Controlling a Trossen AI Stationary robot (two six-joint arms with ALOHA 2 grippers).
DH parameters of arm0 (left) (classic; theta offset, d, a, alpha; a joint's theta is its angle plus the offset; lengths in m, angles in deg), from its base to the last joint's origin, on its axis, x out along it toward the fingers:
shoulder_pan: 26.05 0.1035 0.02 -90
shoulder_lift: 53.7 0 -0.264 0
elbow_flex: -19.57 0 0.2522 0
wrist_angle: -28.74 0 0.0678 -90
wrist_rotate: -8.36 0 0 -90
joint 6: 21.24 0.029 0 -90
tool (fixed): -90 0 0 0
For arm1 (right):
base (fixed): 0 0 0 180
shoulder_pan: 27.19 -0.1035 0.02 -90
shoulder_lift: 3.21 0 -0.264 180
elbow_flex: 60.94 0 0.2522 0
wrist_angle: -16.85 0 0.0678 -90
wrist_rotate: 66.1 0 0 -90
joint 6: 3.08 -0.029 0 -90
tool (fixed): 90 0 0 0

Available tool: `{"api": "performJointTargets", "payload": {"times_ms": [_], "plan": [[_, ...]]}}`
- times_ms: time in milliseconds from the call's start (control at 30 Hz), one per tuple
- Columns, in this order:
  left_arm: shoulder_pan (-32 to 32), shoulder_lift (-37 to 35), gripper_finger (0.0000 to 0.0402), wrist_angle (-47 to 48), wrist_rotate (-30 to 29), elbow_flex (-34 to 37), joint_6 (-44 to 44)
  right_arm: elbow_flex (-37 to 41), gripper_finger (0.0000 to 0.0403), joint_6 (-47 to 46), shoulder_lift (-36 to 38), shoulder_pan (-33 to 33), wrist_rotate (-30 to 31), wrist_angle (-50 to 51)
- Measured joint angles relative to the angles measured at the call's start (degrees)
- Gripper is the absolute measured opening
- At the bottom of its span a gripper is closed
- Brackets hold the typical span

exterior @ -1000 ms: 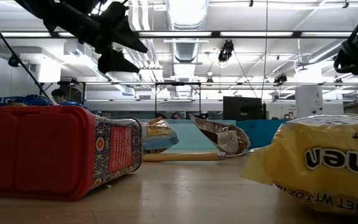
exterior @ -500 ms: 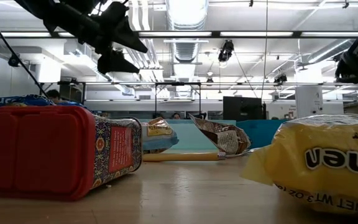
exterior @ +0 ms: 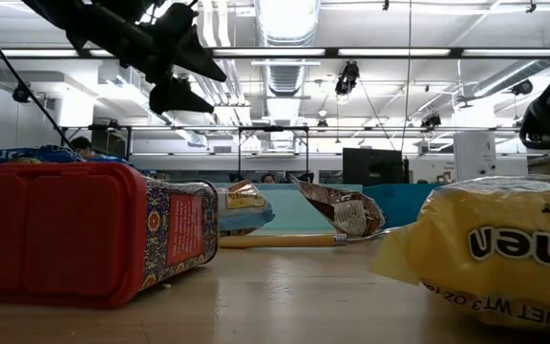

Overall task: Pick & Place Food Item
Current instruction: Put the top yellow noodle pack into the blue bin

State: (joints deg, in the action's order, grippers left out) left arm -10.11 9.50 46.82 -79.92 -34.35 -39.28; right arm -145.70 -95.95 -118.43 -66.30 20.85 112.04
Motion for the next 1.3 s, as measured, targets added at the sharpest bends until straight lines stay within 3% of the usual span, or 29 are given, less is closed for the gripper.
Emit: {"api": "performJointTargets", "payload": {"times_ms": [333,767,1300], "plan": [[0.0,0.0,0.0397,0.1,0.0,0.1,0.1,-0.2,0.0015,0.5,0.0,0.0,0.0,0.7],[0.0,0.0,0.0397,0.3,0.0,0.1,0.2,-5.9,0.0011,-0.6,2.2,0.0,1.2,8.3],[0.0,0.0,0.0398,0.6,-0.3,0.1,0.2,-6.2,0.0010,-10.3,15.5,0.0,21.8,8.6]]}}
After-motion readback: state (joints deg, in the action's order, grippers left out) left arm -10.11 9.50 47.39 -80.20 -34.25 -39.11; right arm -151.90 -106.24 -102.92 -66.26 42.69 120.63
